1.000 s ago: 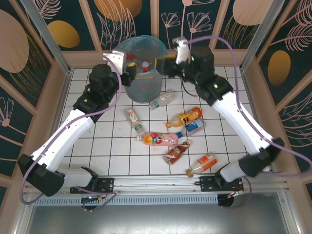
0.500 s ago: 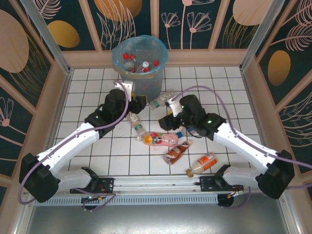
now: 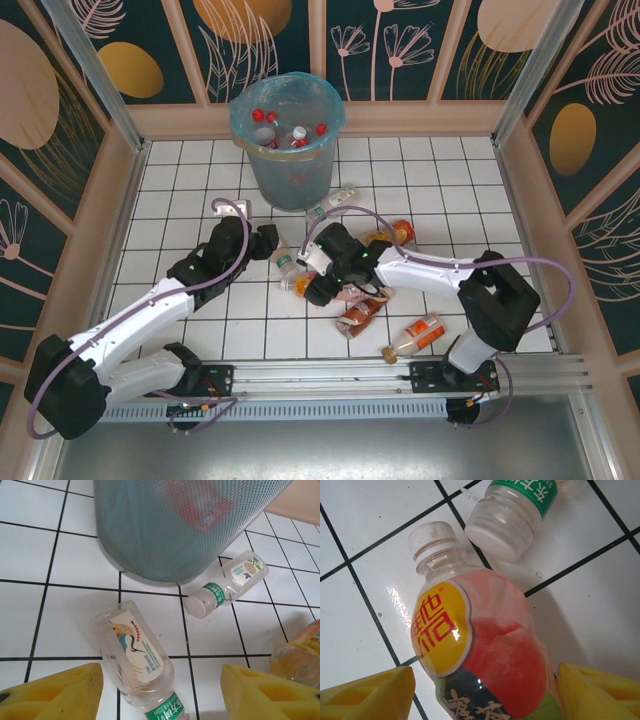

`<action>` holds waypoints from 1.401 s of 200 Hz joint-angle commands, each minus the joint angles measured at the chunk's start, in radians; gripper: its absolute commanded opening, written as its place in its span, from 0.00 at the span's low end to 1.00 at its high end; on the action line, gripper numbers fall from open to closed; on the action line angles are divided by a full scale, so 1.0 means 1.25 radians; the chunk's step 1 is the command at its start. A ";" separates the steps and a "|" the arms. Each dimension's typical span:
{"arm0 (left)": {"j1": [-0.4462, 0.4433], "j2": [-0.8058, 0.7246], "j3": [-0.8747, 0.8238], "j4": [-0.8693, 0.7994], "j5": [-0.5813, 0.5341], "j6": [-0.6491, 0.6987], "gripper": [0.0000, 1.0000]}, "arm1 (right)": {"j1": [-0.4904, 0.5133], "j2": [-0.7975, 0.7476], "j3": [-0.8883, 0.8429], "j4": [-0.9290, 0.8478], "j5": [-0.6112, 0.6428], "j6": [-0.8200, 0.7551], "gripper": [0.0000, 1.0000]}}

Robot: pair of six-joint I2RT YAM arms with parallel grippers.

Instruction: Put the plastic bottles in the bin

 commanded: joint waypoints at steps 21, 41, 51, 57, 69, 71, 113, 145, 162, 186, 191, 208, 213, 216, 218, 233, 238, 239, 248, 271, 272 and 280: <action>0.004 -0.012 -0.009 0.001 -0.045 0.008 0.64 | 0.015 0.051 0.036 -0.071 0.082 -0.052 0.77; 0.004 0.001 -0.002 0.007 -0.043 0.015 0.65 | 0.016 0.069 0.038 -0.088 0.077 -0.067 0.77; 0.004 0.006 0.003 0.007 -0.044 0.017 0.65 | 0.018 0.075 0.040 -0.084 0.077 -0.071 0.77; 0.004 0.009 0.008 0.006 -0.044 0.021 0.65 | 0.018 0.077 0.041 -0.082 0.080 -0.072 0.77; 0.004 0.013 0.014 0.005 -0.045 0.026 0.65 | 0.018 0.082 0.048 -0.077 0.084 -0.076 0.77; 0.004 0.013 0.016 0.004 -0.045 0.028 0.65 | 0.018 0.082 0.049 -0.076 0.084 -0.077 0.77; 0.004 -0.002 0.044 -0.018 -0.060 0.048 0.65 | 0.018 0.063 0.063 -0.073 0.088 -0.105 0.70; 0.004 -0.014 0.099 -0.042 -0.057 0.090 0.65 | 0.019 -0.003 0.053 -0.081 0.100 -0.115 0.58; 0.004 -0.011 0.149 -0.063 -0.041 0.120 0.65 | 0.019 -0.050 0.045 -0.085 0.096 -0.117 0.52; 0.004 -0.009 0.215 -0.084 -0.022 0.153 0.65 | 0.019 -0.117 0.026 -0.083 0.095 -0.117 0.50; 0.004 -0.010 0.244 -0.087 -0.018 0.158 0.65 | 0.019 -0.130 0.022 -0.082 0.098 -0.116 0.50; 0.004 -0.014 0.293 -0.095 -0.005 0.170 0.65 | 0.018 -0.173 0.012 -0.072 0.111 -0.107 0.49; 0.004 -0.016 0.306 -0.095 0.004 0.173 0.65 | 0.016 -0.186 0.009 -0.064 0.113 -0.102 0.48; 0.004 -0.017 0.313 -0.095 0.012 0.174 0.65 | 0.015 -0.193 0.007 -0.058 0.113 -0.100 0.48; 0.004 -0.017 0.317 -0.095 0.017 0.175 0.65 | 0.015 -0.199 0.006 -0.054 0.113 -0.097 0.48; 0.004 -0.015 0.358 -0.097 0.073 0.181 0.66 | 0.009 -0.243 -0.001 -0.017 0.105 -0.079 0.46; 0.004 -0.011 0.372 -0.100 0.098 0.182 0.67 | 0.006 -0.260 -0.004 -0.003 0.097 -0.073 0.46; 0.004 -0.010 0.376 -0.101 0.103 0.181 0.67 | 0.006 -0.263 -0.005 0.001 0.095 -0.072 0.45; 0.004 -0.001 0.401 -0.108 0.146 0.175 0.67 | 0.001 -0.295 -0.011 0.030 0.079 -0.062 0.45; 0.004 0.028 0.446 -0.104 0.255 0.131 0.67 | -0.022 -0.383 -0.038 0.120 0.028 -0.035 0.43; 0.004 0.029 0.447 -0.103 0.258 0.128 0.67 | -0.024 -0.387 -0.039 0.125 0.026 -0.034 0.43; 0.004 0.037 0.454 -0.091 0.292 0.110 0.67 | -0.035 -0.414 -0.050 0.156 0.006 -0.025 0.43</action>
